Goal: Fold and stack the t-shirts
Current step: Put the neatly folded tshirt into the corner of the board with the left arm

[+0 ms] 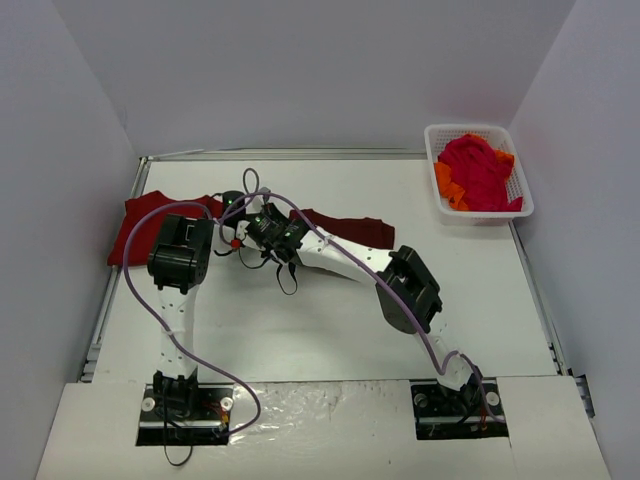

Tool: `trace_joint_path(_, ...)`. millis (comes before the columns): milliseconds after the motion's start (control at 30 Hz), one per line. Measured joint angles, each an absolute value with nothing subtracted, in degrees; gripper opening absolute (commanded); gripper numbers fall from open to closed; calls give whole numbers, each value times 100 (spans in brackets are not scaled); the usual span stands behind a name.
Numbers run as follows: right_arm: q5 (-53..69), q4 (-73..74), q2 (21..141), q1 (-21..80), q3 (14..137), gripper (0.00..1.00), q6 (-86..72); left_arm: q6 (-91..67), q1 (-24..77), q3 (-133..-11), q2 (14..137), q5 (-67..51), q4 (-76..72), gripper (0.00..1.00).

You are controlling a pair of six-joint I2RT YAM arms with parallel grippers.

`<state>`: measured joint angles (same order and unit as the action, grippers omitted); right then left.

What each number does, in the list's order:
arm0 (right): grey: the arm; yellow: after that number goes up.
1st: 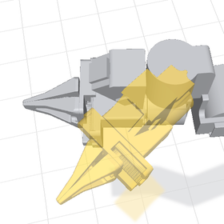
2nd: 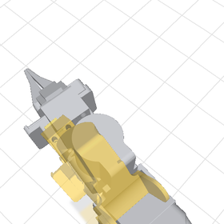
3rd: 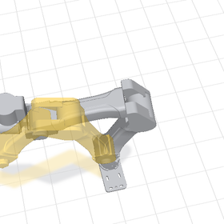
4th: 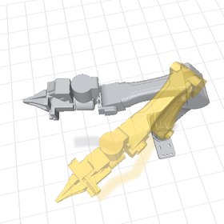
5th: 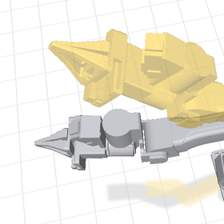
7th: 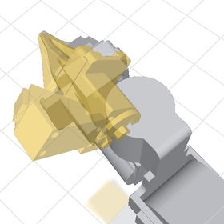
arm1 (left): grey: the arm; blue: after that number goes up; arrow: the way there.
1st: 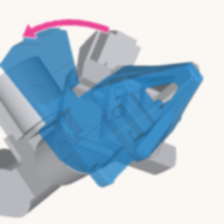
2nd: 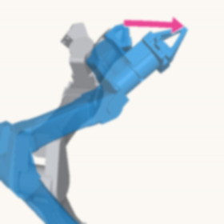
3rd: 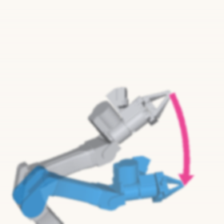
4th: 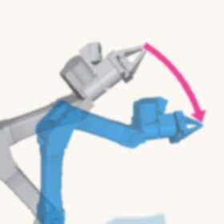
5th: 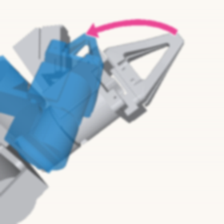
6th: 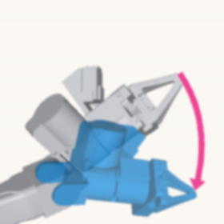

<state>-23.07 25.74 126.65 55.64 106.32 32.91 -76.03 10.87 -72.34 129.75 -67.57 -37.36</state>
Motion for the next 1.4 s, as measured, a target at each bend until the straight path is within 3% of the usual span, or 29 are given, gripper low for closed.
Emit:
trace_joint_path(67, -2307, 2571, 12672, 5564, 10650, 9, 3271, -7413, 1094, -7288, 12975, -6770, -3487, 2)
trace_joint_path(100, -2307, 2571, 12676, 5564, 10663, 25, 3253, -7231, 1094, -7341, 12975, -6770, -3253, 2)
trace_joint_path(167, -2309, 2567, 12678, 5564, 10696, 25, 3234, -6803, 1094, -7459, 12975, -6766, -2716, 2)
trace_joint_path(333, -2305, 2545, 12661, 5564, 10726, 74, 3164, -5784, 1094, -7747, 12975, -6683, -1422, 2)
trace_joint_path(567, -2449, 2630, 12011, 5559, 10560, 82, 3479, -4530, 1175, -8208, 12844, -6453, 78, 3)
trace_joint_path(633, -2453, 2637, 11609, 5511, 10510, 90, 3573, -4270, 1229, -8276, 12796, -6401, 338, 2)
trace_joint_path(667, -2379, 2633, 11349, 5457, 10501, 99, 3610, -4165, 1245, -8291, 12768, -6379, 451, 2)
trace_joint_path(1000, -1411, 2622, 9227, 3367, 10339, 100, 3642, -3232, 1275, -8514, 12606, -6108, 1435, 2)
trace_joint_path(1400, -440, 2674, 9247, 2200, 9157, 100, 3579, -1717, 1227, -9262, 12140, -4960, 3192, 2)
